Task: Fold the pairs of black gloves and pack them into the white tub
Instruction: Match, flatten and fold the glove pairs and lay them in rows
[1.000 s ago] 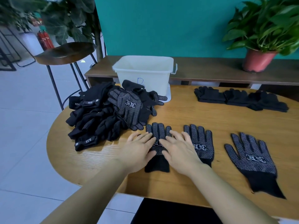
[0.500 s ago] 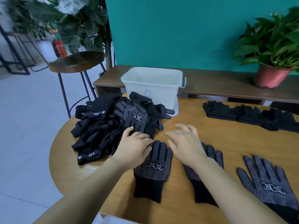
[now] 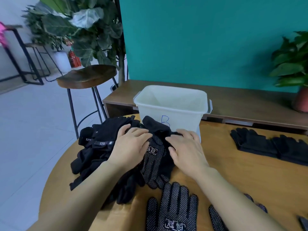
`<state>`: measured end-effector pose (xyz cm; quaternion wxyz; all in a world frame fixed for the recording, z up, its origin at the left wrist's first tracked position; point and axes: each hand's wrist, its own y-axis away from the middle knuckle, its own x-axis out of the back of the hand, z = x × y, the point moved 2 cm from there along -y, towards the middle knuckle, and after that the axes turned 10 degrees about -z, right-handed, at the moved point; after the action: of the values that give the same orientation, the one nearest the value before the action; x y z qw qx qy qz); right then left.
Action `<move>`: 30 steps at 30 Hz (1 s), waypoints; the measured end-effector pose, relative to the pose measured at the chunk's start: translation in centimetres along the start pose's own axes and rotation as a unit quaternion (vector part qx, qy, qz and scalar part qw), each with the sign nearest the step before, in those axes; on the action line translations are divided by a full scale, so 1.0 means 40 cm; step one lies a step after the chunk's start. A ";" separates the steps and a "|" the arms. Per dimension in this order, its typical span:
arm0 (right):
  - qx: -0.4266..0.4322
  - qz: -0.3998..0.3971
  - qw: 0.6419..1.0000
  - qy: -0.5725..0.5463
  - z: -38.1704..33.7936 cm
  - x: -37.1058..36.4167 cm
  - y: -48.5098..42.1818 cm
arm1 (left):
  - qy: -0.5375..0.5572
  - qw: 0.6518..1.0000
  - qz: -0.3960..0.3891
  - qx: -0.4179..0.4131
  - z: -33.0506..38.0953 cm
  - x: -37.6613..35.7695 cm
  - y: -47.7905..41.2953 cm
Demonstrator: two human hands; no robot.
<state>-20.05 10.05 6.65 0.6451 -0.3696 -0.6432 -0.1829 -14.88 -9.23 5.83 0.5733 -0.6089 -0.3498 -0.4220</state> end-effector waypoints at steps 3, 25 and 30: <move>-0.001 0.030 0.999 0.027 0.008 -0.011 -0.051 | -0.006 1.000 -0.014 0.007 -0.006 -0.012 -0.028; 0.102 -0.036 0.990 0.091 -0.013 -0.054 0.177 | 0.085 0.996 0.019 -0.004 0.033 0.016 0.054; 0.105 -0.080 0.988 0.076 -0.014 -0.066 0.266 | 0.079 0.997 0.020 -0.010 0.077 0.023 0.065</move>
<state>-12.36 16.02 1.59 0.7107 -0.2325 -0.6354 -0.1929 -11.82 -6.48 5.66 0.6009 -0.5864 -0.2870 -0.4612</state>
